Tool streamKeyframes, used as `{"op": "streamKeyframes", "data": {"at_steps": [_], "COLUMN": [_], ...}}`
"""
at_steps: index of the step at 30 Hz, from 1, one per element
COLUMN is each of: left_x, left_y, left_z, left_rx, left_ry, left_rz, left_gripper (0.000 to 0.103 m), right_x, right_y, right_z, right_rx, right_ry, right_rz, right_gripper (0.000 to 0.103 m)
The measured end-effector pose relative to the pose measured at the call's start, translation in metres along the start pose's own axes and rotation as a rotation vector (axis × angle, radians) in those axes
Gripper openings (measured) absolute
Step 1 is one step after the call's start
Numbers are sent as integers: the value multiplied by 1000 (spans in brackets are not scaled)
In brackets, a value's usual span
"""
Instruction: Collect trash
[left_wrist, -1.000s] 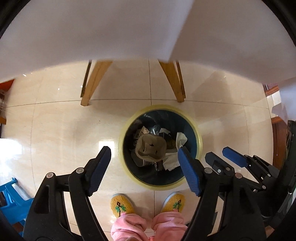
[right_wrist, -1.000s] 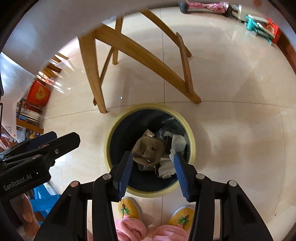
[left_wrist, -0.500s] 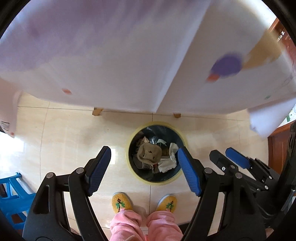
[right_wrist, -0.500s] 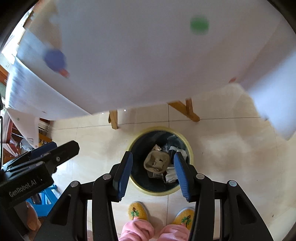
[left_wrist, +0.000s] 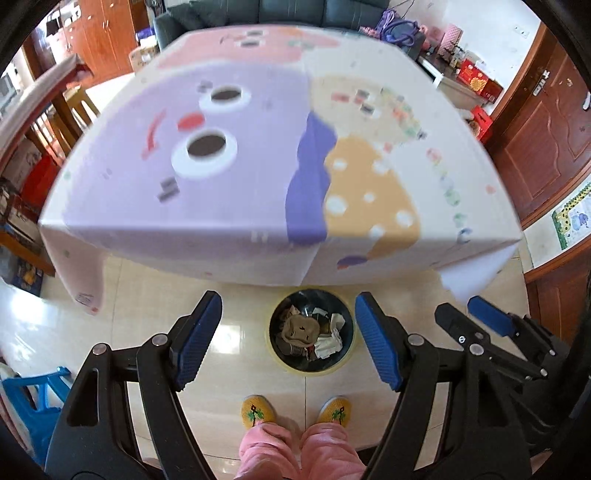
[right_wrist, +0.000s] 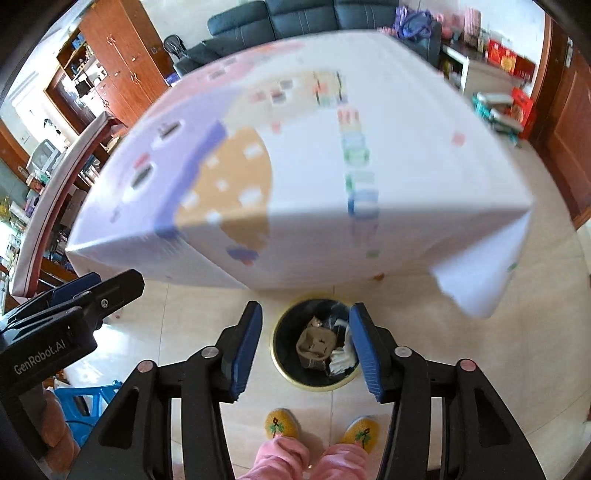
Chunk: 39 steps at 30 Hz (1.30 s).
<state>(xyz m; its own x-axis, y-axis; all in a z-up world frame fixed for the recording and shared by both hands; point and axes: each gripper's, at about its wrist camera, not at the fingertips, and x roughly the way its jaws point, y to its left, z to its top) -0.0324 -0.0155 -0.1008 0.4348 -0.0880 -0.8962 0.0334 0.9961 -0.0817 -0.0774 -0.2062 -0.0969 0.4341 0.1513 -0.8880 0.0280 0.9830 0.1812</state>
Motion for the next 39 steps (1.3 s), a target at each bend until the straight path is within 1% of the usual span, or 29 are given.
{"op": "streamKeyframes", "data": {"at_steps": [3,9,13,17,20,22,25,31,39], "left_x": [-28,-66,-88,-106,-115,-121,-125,-133,-136], "left_y": [-3,-10,-11,-6,-5,-5,-8,-16,-25], "left_z": [12,30,44,55,62,65,66,70,77], "left_rx": [16,29,25,-2,-15,-16,-18,6,46], "left_ry": [-25,-66,-78,-106,-126,-136,-141,-165,-193], "left_rz": [9,25,27,27,25,21,10,-6,-4], "left_gripper": [72,72,72,72,72,72,72,72,72], "right_x": [-32,-75,-85,-105,-120,-123,-130,-139,-142], "right_y": [9,22,27,36,43,47,47,44,46], "right_z": [15,34,39,48,55,60,64,70,75], "right_rx": [-11,2,18,12,-8,-10,-5,0,-7], "right_ry": [-26,-44,-54,-77,-109,-129,-154,-184,-212], "right_rz": [-2,-24,-36,-38,-53,-63,-81,-105,-126], "right_gripper": [55,57,57,57,58,61,62,62,62]}}
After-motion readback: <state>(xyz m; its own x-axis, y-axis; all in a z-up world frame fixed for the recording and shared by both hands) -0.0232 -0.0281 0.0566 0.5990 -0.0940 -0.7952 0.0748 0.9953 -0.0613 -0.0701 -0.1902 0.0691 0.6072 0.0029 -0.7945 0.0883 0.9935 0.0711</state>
